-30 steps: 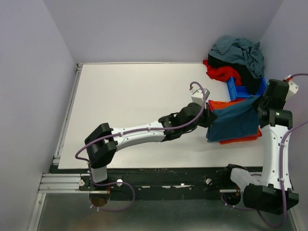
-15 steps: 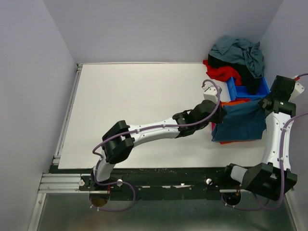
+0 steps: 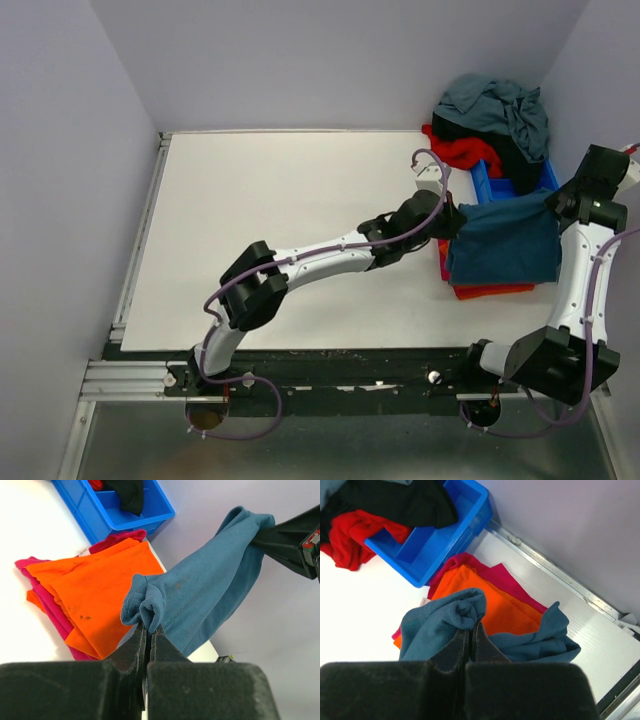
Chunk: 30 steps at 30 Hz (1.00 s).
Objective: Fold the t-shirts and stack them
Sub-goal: Put the neatly folded tshirt into the corner of the board with both arms
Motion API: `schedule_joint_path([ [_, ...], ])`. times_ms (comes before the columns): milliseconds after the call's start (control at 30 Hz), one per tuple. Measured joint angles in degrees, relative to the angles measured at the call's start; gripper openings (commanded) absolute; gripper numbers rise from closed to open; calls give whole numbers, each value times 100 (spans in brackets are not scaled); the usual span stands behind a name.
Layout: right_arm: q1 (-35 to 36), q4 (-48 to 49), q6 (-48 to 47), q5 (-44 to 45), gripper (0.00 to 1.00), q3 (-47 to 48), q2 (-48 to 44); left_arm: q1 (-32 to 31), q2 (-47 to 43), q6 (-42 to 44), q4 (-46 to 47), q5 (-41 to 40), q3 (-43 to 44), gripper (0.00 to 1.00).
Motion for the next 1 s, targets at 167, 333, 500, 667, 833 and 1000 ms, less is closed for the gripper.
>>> schedule_joint_path([
  [167, 0, 7, -22, -2, 1, 162, 219, 116, 197, -168, 42, 262, 155, 0],
  [333, -7, 76, -22, -76, 1, 162, 404, 223, 310, -223, 42, 369, 240, 0],
  [500, -9, 175, 24, -74, 1, 162, 723, 326, 516, -260, 87, 470, 428, 0],
  [667, -24, 426, 90, -120, 1, 162, 1034, 531, 1108, -332, 302, 557, 820, 0],
  [833, -31, 876, 103, -623, 11, 164, 1655, 756, 1628, -483, 494, 564, 1003, 35],
  [1000, -50, 1036, 256, -909, 61, 601, 2608, 1029, 2496, -713, 306, 743, 2072, 86],
])
